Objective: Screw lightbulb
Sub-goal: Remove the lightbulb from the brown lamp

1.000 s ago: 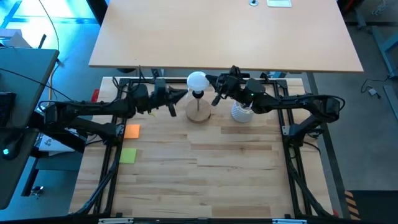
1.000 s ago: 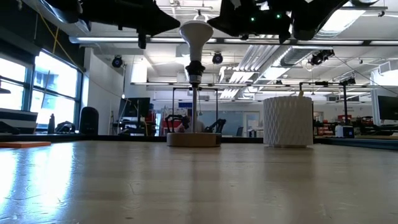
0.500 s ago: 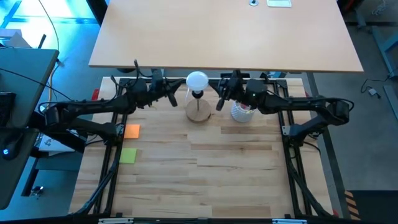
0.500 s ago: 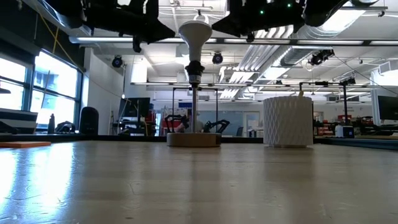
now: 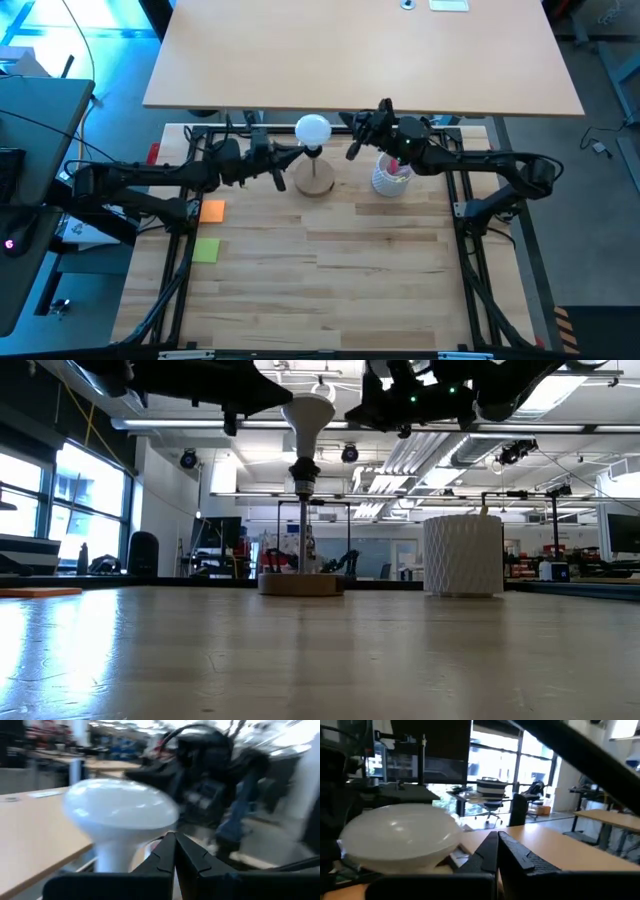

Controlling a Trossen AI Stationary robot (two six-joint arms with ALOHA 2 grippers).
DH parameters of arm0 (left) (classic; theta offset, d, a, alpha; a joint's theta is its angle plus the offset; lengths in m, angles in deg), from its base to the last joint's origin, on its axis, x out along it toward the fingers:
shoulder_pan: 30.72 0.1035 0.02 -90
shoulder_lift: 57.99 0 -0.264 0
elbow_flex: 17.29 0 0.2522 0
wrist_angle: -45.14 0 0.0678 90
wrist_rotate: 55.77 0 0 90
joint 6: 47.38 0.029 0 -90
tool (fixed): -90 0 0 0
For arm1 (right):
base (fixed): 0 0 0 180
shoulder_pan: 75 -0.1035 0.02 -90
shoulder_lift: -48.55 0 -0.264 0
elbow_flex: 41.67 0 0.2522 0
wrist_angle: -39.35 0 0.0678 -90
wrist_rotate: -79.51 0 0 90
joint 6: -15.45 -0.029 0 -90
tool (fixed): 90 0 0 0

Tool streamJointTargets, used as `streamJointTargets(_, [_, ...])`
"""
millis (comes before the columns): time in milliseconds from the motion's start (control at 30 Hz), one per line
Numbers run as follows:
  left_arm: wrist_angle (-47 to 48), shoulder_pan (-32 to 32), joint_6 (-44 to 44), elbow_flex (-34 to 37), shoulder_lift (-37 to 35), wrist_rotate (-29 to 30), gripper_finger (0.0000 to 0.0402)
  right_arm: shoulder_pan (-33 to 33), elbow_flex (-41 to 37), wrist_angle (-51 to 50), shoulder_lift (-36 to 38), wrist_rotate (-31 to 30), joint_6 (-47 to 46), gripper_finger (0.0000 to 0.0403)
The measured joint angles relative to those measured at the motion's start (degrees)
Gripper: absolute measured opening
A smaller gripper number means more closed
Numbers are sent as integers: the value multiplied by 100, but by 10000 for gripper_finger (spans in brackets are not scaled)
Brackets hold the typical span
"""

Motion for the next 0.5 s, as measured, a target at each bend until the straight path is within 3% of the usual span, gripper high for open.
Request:
streamJointTargets(233, [776, 61, 283, 2, -303, 1370, 0, -152, 0, -1164, 603, 483, 17, 0])
streamJointTargets(333, [533, 239, 473, 2, -293, 1369, 0, -336, 0, -1435, 693, 729, -107, 0])
streamJointTargets(500, [-75, 458, 498, 2, -173, 549, 0, -474, 0, -1196, 467, 816, -125, 0])
